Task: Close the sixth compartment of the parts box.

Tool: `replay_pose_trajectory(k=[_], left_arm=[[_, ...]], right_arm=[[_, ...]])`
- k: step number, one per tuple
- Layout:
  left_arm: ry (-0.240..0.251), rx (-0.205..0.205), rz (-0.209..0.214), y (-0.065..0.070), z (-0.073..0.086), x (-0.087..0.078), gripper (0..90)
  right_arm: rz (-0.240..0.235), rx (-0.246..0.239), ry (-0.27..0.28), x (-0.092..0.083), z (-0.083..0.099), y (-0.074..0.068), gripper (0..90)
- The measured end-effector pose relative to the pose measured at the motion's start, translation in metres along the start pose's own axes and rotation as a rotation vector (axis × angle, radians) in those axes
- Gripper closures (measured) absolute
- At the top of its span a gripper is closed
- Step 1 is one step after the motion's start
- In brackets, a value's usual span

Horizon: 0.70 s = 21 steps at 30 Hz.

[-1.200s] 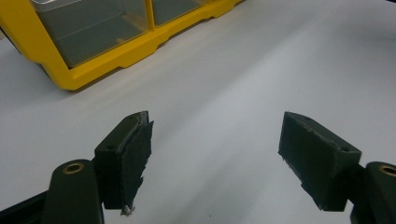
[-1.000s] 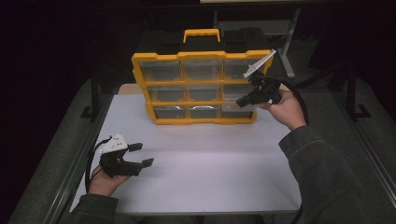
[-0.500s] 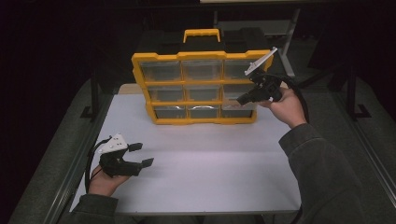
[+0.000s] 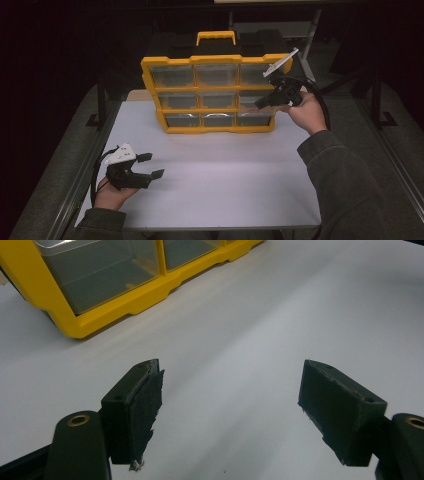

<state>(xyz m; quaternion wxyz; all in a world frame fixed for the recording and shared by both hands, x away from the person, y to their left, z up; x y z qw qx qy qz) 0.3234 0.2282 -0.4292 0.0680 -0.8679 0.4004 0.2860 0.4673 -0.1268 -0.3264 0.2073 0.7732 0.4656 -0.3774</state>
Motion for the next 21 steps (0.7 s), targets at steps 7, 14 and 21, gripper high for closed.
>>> replay_pose_trajectory(k=[7, 14, 21], left_arm=[[-0.001, 0.003, -0.001, -0.0003, -0.0001, 0.0004, 24.9], [-0.005, 0.007, 0.000, -0.0009, 0.0004, 0.0007, 24.9], [-0.004, -0.005, 0.000, -0.0007, 0.0004, -0.0001, 24.9]], right_arm=[[0.013, 0.010, 0.012, 0.0008, -0.0020, 0.0034, 89.1], [0.033, 0.017, 0.015, 0.0023, -0.0045, 0.0065, 89.1], [0.052, 0.012, 0.011, 0.0040, -0.0075, 0.0093, 89.1]])
Point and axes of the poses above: each handheld gripper's, and its own axes: x roughly forward along the jaws, z roughly out of its underside, y roughly to its right, the point moved 8 cm from there along x, roughly forward along the jaws, and after that the axes turned 4 degrees about -x, right-handed, at the moved point
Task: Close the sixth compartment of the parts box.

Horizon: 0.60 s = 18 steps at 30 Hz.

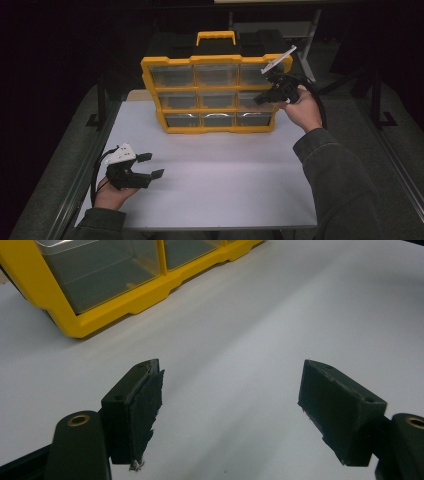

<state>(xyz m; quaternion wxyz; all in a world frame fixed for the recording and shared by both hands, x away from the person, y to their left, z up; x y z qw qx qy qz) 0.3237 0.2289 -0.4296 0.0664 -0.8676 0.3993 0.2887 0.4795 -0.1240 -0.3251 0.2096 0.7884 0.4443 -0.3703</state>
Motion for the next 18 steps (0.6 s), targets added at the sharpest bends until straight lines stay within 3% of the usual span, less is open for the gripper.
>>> replay_pose_trajectory(k=[18], left_arm=[[0.001, 0.000, 0.000, -0.0013, 0.0006, -0.0002, 24.9]], right_arm=[[0.053, 0.019, 0.012, 0.0040, -0.0026, 0.0086, 89.1]])
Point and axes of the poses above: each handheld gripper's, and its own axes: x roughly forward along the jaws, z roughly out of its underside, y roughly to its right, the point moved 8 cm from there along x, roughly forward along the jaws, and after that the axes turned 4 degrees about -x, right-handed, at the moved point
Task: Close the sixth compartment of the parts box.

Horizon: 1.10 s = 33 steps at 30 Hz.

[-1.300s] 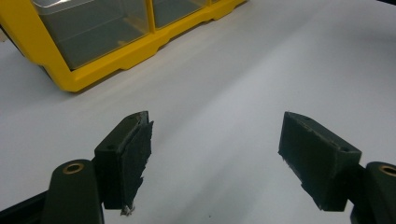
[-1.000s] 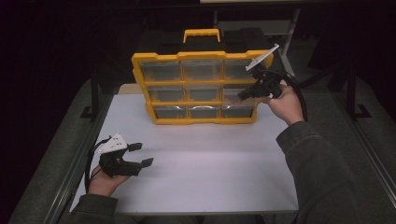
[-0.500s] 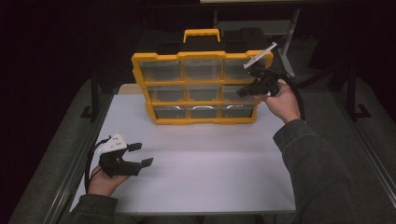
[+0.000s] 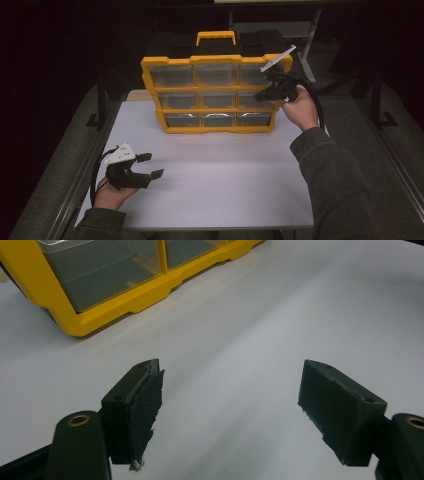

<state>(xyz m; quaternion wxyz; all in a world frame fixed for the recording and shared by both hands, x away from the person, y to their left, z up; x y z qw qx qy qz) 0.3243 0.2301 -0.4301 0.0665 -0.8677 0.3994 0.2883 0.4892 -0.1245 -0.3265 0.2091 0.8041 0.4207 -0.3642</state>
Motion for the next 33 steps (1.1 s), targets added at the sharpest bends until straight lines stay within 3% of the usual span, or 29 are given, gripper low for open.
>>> replay_pose_trajectory(k=[18, 24, 33], left_arm=[[-0.002, 0.005, -0.001, 0.000, 0.000, -0.001, 24.9], [-0.004, 0.003, -0.001, 0.000, 0.000, 0.000, 25.0], [-0.006, 0.005, 0.005, 0.002, 0.000, 0.002, 24.9]], right_arm=[[0.043, 0.005, 0.026, 0.001, 0.000, 0.002, 88.9], [-0.002, 0.017, 0.069, 0.002, 0.005, -0.001, 85.3], [-0.048, 0.049, 0.092, 0.010, 0.017, -0.013, 78.9]])
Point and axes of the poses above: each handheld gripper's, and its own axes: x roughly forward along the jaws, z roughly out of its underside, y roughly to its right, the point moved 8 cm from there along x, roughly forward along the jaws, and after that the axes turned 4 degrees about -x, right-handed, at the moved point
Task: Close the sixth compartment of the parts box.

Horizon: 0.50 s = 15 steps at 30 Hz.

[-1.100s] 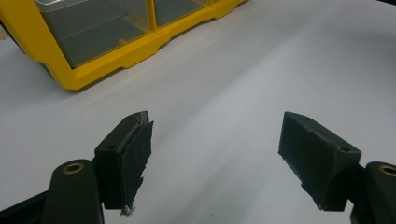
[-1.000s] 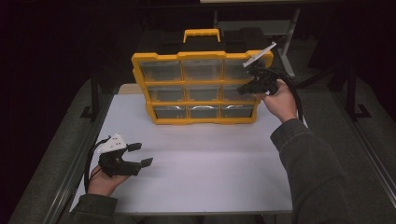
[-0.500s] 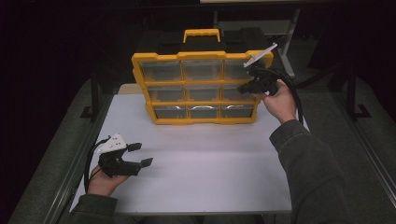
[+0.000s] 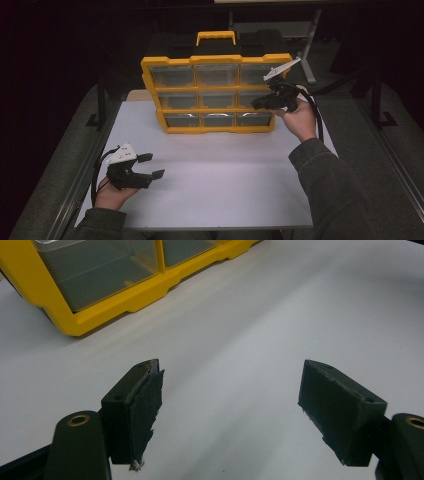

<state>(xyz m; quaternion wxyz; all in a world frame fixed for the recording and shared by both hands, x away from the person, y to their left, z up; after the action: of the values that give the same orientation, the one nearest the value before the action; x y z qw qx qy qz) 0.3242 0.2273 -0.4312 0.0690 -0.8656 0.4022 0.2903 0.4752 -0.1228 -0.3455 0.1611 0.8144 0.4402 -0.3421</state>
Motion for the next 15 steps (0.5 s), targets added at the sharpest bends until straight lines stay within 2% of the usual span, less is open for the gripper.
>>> replay_pose_trajectory(k=[3, 7, 15], left_arm=[[0.002, -0.011, -0.001, 0.000, 0.001, 0.001, 24.8], [0.000, -0.006, -0.005, -0.001, 0.001, 0.000, 24.7], [-0.007, -0.013, -0.003, 0.001, 0.002, 0.002, 24.6]], right_arm=[[-0.017, 0.012, 0.016, 0.004, 0.004, -0.002, 76.6], [-0.029, 0.021, 0.029, 0.009, 0.009, -0.006, 73.4], [-0.037, 0.044, 0.043, 0.016, 0.022, -0.010, 65.3]])
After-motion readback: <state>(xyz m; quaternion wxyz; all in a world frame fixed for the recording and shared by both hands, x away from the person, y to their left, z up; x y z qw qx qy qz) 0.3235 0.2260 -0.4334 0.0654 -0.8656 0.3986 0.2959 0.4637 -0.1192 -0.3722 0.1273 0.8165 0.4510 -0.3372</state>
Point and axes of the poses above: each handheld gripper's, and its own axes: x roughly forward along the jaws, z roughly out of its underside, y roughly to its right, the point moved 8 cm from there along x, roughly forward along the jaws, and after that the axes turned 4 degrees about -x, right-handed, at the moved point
